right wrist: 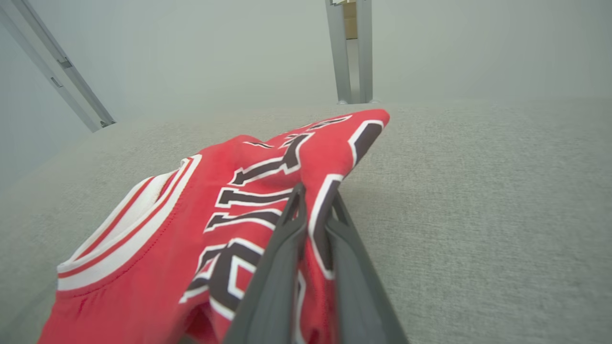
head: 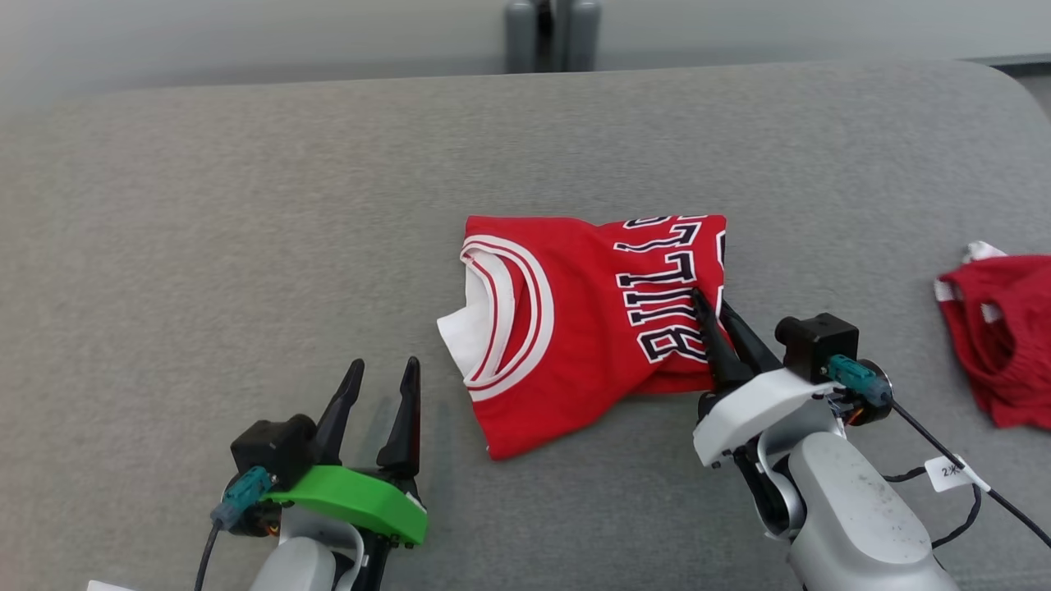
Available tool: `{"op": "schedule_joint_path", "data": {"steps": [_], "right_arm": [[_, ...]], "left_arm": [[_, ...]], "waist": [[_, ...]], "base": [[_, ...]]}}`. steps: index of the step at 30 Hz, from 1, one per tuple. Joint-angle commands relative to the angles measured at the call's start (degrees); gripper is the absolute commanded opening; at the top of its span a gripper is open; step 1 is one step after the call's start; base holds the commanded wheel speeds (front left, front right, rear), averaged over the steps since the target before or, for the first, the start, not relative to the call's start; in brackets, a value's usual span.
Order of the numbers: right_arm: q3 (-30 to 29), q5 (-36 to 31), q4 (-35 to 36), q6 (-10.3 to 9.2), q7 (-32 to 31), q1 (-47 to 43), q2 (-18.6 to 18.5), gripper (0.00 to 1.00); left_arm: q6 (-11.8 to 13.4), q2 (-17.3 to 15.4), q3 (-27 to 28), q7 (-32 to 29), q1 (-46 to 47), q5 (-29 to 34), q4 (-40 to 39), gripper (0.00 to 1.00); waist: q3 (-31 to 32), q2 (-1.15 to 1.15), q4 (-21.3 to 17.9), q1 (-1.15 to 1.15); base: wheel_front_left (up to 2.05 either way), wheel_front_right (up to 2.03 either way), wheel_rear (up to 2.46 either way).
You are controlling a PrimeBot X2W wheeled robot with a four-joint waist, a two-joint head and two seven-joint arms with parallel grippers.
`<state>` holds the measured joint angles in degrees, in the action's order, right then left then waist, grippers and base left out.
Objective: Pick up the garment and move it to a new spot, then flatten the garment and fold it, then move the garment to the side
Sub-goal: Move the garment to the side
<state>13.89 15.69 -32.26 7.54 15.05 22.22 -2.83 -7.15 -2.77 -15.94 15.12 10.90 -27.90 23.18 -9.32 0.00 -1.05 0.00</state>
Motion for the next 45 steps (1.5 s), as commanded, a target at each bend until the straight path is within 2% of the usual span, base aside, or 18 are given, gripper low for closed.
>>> {"op": "schedule_joint_path", "data": {"steps": [1, 10, 15, 25, 36, 42, 43, 44, 45], "right_arm": [[0.38, 0.56, 0.89, -0.1, 0.12, -0.97, -0.1, 0.0], [1.25, 3.25, 4.71, -0.1, 0.12, -3.18, -0.1, 0.0], [0.63, 3.73, 5.78, -0.1, 0.13, -4.08, -0.08, 0.0], [-1.74, -1.69, 3.51, -0.1, 0.12, -1.21, -0.42, 0.0], [-12.55, -9.32, -4.92, -0.11, -1.75, 9.6, -12.0, 0.0], [-20.48, -15.93, -10.77, -0.11, -3.56, 13.54, -18.47, 0.0], [-22.65, -17.6, -11.48, -0.11, -3.43, 13.98, -18.97, 0.42], [-24.09, -19.24, -12.0, -0.11, -3.54, 14.1, -19.03, 1.0], [-26.24, -20.65, -12.3, -0.11, -3.2, 14.36, -18.89, 1.0]], "left_arm": [[-0.38, -0.27, 0.23, -0.05, 0.83, 0.75, 0.32, 1.0], [-0.36, -0.29, 1.94, -0.05, 1.69, 3.38, 2.0, 1.0], [-0.38, -0.3, 0.94, -0.05, 2.71, 4.37, 2.64, 1.0], [-0.4, -0.33, 1.06, -0.05, 2.68, 5.34, 4.01, 1.0], [-0.41, -0.33, 1.1, -0.05, 1.6, 5.67, 5.06, 1.0], [-0.41, -0.33, 0.52, -0.06, 2.88, 6.13, 5.07, 1.0], [-0.41, -0.34, 0.63, -0.06, 2.95, 6.16, 5.05, 1.0], [-0.41, -0.34, 0.86, -0.06, 2.97, 6.25, 5.07, 1.0], [-0.41, -0.36, 1.34, -0.06, 3.05, 6.62, 5.23, 1.0]], "waist": [[-0.9, 0.0, -14.19, 0.0], [-2.5, 0.0, -26.2, 0.0], [-3.62, 0.0, -28.69, 0.0], [-4.76, 0.0, -28.67, 0.0], [-6.22, 0.0, -23.03, 0.0], [-7.3, 0.0, -19.19, 0.0], [-7.58, 0.0, -18.56, 0.0], [-7.72, 0.0, -18.17, 0.0], [-7.91, 0.0, -17.66, 0.0]], "base": [[0.0, 0.0, 0.0], [0.0, 0.0, 0.0], [0.0, 0.0, 0.0], [0.0, 0.0, 0.0], [0.0, 0.0, 0.0], [0.0, 0.0, 0.0], [0.0, 0.0, 0.0], [0.0, 0.0, 0.0], [0.0, 0.0, 0.0]]}}
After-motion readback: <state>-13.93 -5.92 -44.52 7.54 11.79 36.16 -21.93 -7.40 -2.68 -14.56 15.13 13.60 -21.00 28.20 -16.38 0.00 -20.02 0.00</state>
